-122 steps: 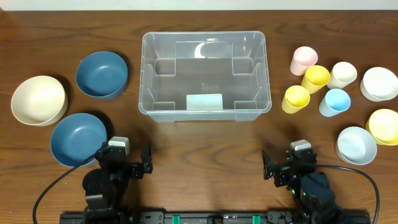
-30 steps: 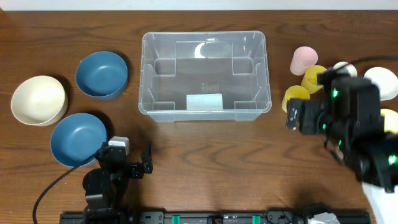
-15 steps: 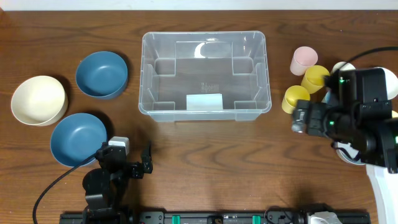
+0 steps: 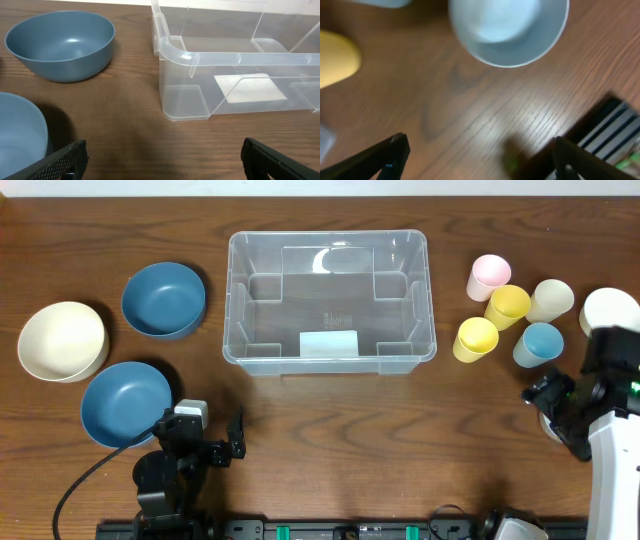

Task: Pack container
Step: 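Move the right gripper to the light-blue bowl at the right edge, then grasp the light-blue bowl rim with the right gripper and lift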

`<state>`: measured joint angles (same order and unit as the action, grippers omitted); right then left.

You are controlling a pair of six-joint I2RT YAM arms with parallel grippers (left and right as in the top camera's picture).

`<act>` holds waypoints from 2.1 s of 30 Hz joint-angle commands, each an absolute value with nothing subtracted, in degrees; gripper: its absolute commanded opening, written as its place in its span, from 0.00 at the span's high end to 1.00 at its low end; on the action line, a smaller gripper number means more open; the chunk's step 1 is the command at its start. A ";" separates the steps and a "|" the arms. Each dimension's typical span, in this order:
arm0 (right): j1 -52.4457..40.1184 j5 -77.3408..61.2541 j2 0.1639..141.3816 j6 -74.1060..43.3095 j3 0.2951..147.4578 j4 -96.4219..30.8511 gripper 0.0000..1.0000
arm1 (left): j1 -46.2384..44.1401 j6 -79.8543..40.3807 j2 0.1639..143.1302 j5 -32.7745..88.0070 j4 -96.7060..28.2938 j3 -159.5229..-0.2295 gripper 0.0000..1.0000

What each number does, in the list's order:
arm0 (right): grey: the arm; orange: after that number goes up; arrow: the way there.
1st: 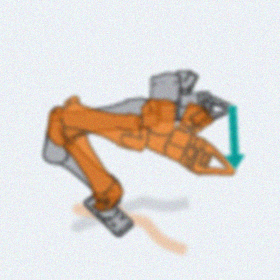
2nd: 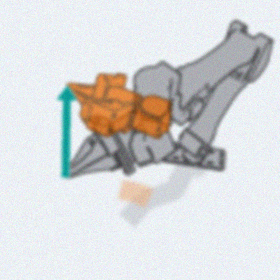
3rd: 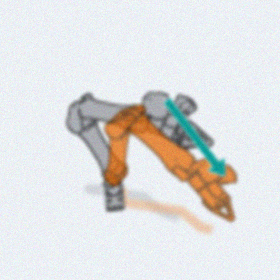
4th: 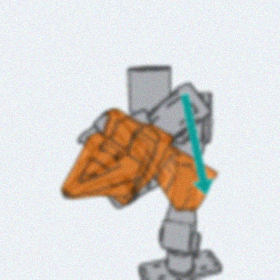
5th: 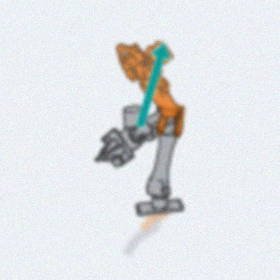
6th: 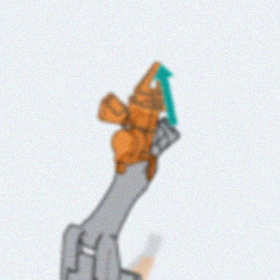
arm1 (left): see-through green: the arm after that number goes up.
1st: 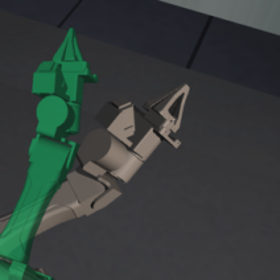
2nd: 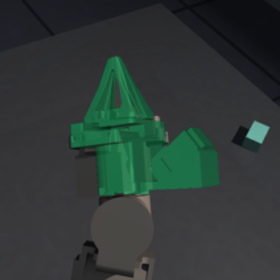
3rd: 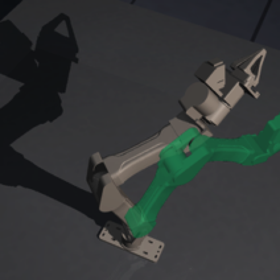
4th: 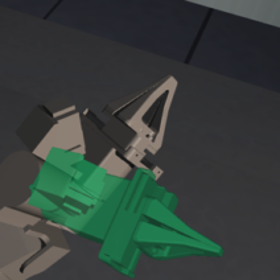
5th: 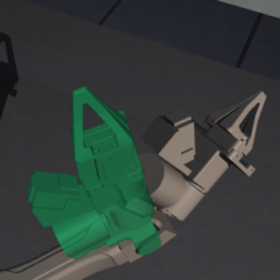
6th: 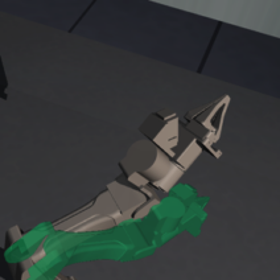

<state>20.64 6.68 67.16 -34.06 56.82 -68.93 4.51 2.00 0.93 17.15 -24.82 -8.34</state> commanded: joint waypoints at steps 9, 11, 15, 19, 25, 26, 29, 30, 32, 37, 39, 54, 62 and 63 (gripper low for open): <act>34.94 3.51 67.02 -27.99 50.17 -60.42 0.12 | 4.86 2.98 0.97 16.88 -24.93 -7.20 0.02; 37.56 2.50 67.05 -28.01 50.09 -59.44 0.14 | 4.86 2.98 0.97 16.88 -24.93 -7.20 0.02; 40.97 2.11 67.44 -28.23 49.45 -58.19 0.18 | 4.86 2.98 0.97 16.88 -24.93 -7.20 0.02; 42.68 2.07 68.73 -29.15 46.72 -55.66 0.20 | 4.86 2.98 0.97 16.88 -24.93 -7.20 0.02; 43.57 2.11 71.66 -30.83 41.10 -47.97 0.22 | 4.86 2.98 0.97 16.88 -24.93 -7.20 0.02; 43.57 2.11 72.25 -30.85 40.45 -46.68 0.23 | 4.86 2.98 0.97 16.88 -24.93 -7.20 0.02; 43.57 2.13 73.87 -31.24 39.29 -43.24 0.24 | 4.86 2.98 0.97 16.88 -24.93 -7.20 0.02; 43.57 2.11 74.46 -31.27 39.05 -42.11 0.24 | 4.86 2.98 0.97 16.88 -24.93 -7.20 0.02; 43.55 2.11 75.66 -31.24 38.89 -40.34 0.25 | 4.86 2.98 0.97 16.88 -24.93 -7.20 0.02; 43.57 2.13 78.48 -31.27 38.83 -38.44 0.40 | 4.86 2.98 0.97 16.88 -24.93 -7.20 0.02; 43.57 2.13 79.61 -31.27 38.65 -38.17 0.49 | 4.86 2.98 0.97 16.88 -24.93 -7.20 0.02; 43.40 2.02 81.30 -30.57 38.33 -39.99 0.99 | 4.86 2.98 0.97 16.88 -24.93 -7.20 0.02; 36.36 -5.85 77.03 -23.46 38.37 -44.51 0.99 | 4.86 2.98 0.97 16.88 -24.93 -7.20 0.02; 35.11 -6.22 75.64 -23.42 38.37 -45.28 0.99 | 4.86 2.98 0.97 16.88 -24.93 -7.20 0.02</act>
<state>38.72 -3.18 78.61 -27.27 39.00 -43.51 4.51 2.00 0.93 17.17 -24.82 -8.34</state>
